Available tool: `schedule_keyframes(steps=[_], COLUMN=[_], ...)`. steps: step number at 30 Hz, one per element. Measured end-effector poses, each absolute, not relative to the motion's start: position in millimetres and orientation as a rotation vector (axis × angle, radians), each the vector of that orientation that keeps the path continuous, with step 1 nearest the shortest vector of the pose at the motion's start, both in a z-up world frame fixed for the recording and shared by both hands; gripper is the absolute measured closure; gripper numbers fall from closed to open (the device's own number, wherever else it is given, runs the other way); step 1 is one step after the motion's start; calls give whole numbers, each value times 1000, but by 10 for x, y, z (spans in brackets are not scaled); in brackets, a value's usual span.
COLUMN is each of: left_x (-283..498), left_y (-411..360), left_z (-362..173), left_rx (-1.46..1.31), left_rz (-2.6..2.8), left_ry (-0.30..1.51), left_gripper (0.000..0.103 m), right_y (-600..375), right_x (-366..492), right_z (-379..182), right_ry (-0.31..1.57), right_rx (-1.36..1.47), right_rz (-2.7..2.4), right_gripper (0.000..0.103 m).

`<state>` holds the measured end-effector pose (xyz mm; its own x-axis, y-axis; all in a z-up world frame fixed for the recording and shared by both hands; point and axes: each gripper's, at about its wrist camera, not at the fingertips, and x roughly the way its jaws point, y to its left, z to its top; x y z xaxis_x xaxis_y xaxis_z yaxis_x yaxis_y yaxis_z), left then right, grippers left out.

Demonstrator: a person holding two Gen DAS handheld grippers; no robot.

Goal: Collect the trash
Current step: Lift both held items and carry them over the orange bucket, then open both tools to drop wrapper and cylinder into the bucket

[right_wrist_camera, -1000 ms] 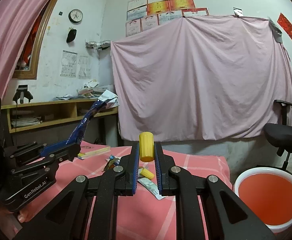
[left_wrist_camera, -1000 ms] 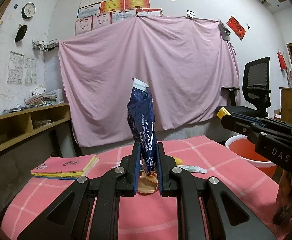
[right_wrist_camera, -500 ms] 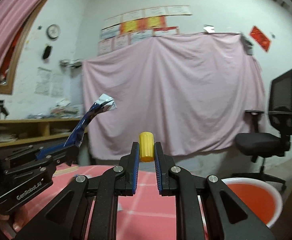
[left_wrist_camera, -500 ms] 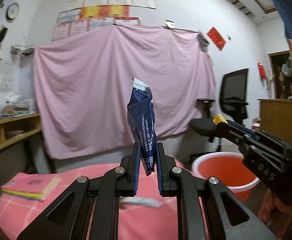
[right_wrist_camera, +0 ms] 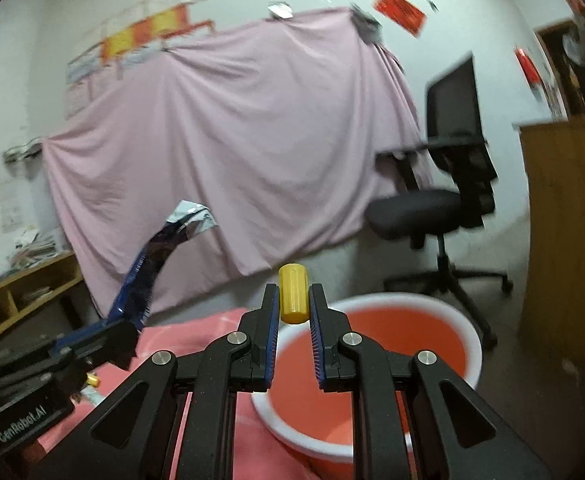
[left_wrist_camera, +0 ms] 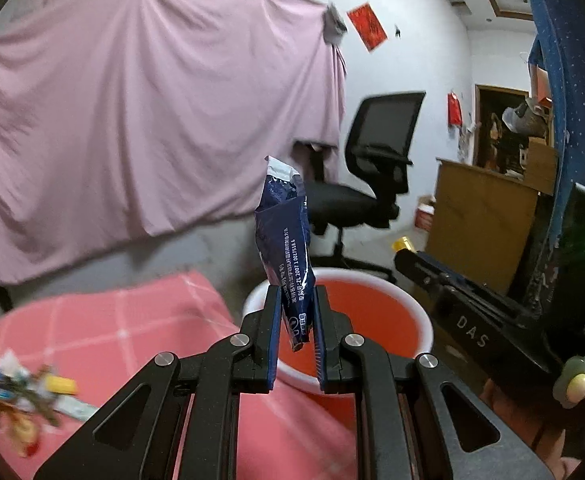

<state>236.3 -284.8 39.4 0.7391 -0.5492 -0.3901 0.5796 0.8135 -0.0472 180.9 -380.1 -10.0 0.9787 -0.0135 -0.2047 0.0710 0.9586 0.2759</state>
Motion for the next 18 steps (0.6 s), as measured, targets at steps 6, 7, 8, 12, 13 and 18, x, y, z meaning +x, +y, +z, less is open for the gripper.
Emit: schedule_keyframes(steps=[6,7,8,12,13,18], left_x=[2704,2756,2815,2971,3006,3083], left_y=[-3168,-3194,-3227,-3241,-3253,-3224], left_z=[375,365,354,313,312,295], left_rx=[49,41,30,1,-4,-17], left_rz=[-667,-671,-676,-691,-691,-682], left_ry=[548,570,597,679,696,745], left_gripper=[91,91,91,91,91,90], right_y=[-3972,-3991,-4014,-4071,-4085,-4131], right_x=[1978,2001,2020,2078,2090,2136], right_z=[-273,-298,-315,-364,-381,-451], right_ry=[328,341,349,376,386,424], right_rx=[340,344,349,383,391,418], right_rz=[-71,-75,-76,-84,-83,-88], right_gripper=[90,90,90,90,90,90])
